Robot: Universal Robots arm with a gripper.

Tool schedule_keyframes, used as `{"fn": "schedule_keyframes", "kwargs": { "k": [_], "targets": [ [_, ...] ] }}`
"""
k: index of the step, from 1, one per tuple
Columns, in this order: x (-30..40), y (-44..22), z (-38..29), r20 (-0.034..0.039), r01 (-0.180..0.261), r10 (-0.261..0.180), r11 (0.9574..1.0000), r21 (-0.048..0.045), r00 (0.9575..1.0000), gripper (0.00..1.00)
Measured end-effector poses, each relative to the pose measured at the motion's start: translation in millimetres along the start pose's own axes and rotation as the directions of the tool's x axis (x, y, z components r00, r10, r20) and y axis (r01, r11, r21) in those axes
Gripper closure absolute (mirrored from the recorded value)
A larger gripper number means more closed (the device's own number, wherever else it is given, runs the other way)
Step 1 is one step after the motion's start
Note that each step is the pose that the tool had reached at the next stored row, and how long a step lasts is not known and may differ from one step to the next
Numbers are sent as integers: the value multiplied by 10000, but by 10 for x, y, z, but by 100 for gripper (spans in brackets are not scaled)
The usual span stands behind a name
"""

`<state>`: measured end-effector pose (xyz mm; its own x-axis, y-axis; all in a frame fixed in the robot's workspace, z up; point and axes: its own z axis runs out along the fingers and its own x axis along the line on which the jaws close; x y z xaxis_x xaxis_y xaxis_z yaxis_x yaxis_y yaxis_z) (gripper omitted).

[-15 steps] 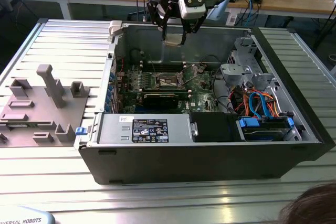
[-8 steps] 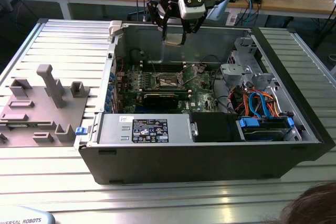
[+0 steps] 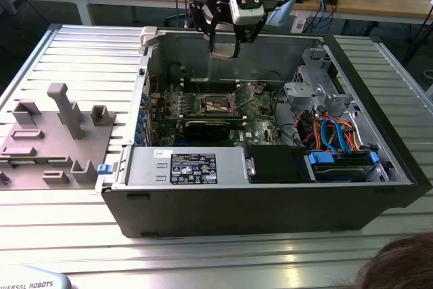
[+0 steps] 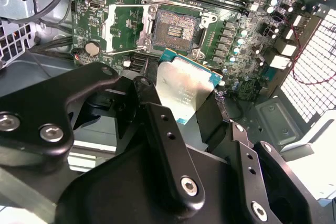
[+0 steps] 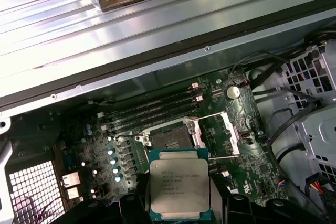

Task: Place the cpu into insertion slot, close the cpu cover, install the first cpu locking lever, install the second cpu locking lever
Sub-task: 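Place the cpu into insertion slot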

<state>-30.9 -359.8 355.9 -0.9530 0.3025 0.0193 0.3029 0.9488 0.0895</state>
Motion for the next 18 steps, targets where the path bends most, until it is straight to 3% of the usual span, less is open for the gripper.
{"fn": "schedule_keyframes", "kwargs": {
  "k": [18],
  "targets": [
    [0,0,0,15,-172,172,9999,-3,9999,46]
  ]
}}
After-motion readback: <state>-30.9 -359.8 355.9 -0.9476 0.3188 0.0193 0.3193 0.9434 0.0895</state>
